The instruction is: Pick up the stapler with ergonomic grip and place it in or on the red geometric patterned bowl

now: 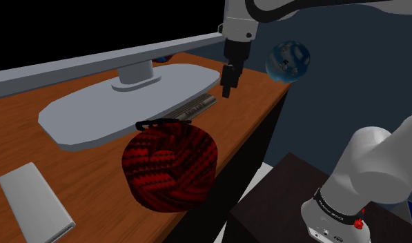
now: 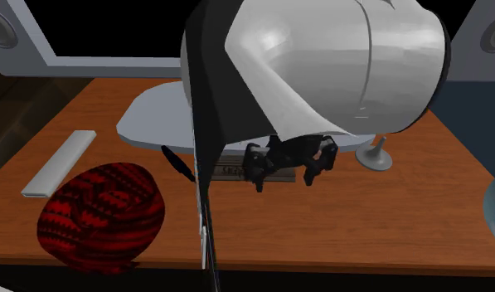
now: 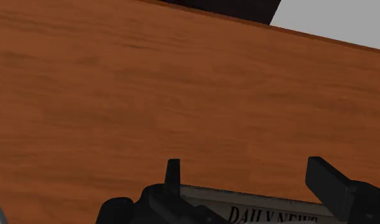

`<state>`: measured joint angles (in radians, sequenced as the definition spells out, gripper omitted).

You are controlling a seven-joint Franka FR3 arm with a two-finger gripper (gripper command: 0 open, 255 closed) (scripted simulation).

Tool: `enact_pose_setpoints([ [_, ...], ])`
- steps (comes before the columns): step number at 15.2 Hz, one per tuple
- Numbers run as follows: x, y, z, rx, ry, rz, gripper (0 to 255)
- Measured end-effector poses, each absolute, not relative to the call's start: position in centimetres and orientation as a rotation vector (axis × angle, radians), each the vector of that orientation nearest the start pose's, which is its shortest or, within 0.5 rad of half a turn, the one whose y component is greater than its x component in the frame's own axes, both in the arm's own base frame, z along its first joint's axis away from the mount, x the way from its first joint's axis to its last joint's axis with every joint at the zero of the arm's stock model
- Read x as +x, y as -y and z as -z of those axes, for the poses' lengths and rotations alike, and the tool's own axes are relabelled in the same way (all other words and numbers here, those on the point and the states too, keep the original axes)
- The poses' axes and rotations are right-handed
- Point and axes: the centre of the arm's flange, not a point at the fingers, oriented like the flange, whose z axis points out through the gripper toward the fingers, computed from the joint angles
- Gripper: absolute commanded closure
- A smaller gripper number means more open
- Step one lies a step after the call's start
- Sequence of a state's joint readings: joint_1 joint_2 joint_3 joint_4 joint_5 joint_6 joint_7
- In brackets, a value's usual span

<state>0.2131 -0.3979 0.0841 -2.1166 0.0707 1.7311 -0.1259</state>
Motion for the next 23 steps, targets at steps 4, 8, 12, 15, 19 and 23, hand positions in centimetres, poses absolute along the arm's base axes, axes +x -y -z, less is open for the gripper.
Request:
enact_pose_setpoints([
  [4,42.9,-18.7,-57.3,-2.994,0.830,0.044,0],
  [8,43.8,-24.1,-57.0,-2.934,1.032,0.075,0],
  [12,44.0,-28.8,-57.1,-2.861,1.228,0.105,0],
  [15,43.8,-33.0,-56.5,-2.796,1.372,0.128,0],
  [19,43.3,-35.8,-55.7,-2.745,1.474,0.145,0],
  [23,43.5,-35.9,-54.1,-2.742,1.478,0.154,0],
])
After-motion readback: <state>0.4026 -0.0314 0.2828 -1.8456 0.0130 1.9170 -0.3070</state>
